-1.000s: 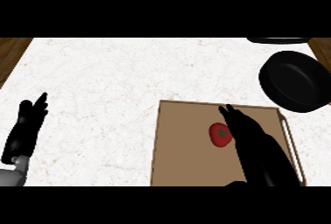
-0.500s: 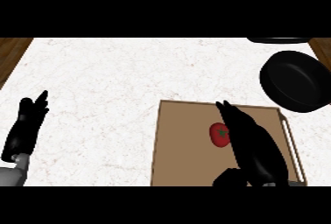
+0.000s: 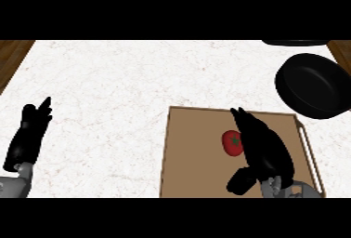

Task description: Pick the tomato from the tray and place it in the pot

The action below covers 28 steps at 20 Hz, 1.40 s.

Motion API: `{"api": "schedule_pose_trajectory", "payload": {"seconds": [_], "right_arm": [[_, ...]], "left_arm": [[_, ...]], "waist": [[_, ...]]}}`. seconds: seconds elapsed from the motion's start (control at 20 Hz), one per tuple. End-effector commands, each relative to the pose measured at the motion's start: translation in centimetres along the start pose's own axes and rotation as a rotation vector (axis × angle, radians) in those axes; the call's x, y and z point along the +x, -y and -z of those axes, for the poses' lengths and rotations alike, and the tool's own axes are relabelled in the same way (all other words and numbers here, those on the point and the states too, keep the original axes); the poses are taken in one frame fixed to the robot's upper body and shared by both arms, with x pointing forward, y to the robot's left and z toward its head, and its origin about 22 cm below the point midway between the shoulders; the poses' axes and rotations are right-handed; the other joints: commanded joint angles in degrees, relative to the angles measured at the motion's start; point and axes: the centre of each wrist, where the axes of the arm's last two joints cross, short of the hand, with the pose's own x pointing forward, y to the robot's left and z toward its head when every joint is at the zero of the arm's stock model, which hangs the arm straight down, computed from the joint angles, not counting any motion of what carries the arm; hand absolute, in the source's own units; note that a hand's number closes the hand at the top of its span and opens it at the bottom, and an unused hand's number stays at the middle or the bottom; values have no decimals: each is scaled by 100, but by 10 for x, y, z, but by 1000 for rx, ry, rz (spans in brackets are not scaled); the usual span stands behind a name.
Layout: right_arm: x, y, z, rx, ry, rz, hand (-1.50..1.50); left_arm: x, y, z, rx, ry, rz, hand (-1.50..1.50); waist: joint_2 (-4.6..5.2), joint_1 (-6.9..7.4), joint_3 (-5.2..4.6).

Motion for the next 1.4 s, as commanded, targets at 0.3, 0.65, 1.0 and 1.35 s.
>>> {"api": "schedule_pose_trajectory", "payload": {"seconds": [0.3,0.65,1.0,1.35], "right_arm": [[10,-21,14,-17,-91,-52,-150],[0,-38,41,54,-161,-49,-150],[5,-48,58,62,-147,-32,-150],[-11,-43,73,83,-151,-22,-150]], "left_arm": [[3,-14,3,4,-12,4,0],[9,-3,-3,-4,-5,-6,0],[24,-11,4,4,4,7,0],[-11,-5,-17,-8,-11,2,0]], "waist": [[-3,-3,1],[0,12,2],[3,5,2],[-2,20,2]]}}
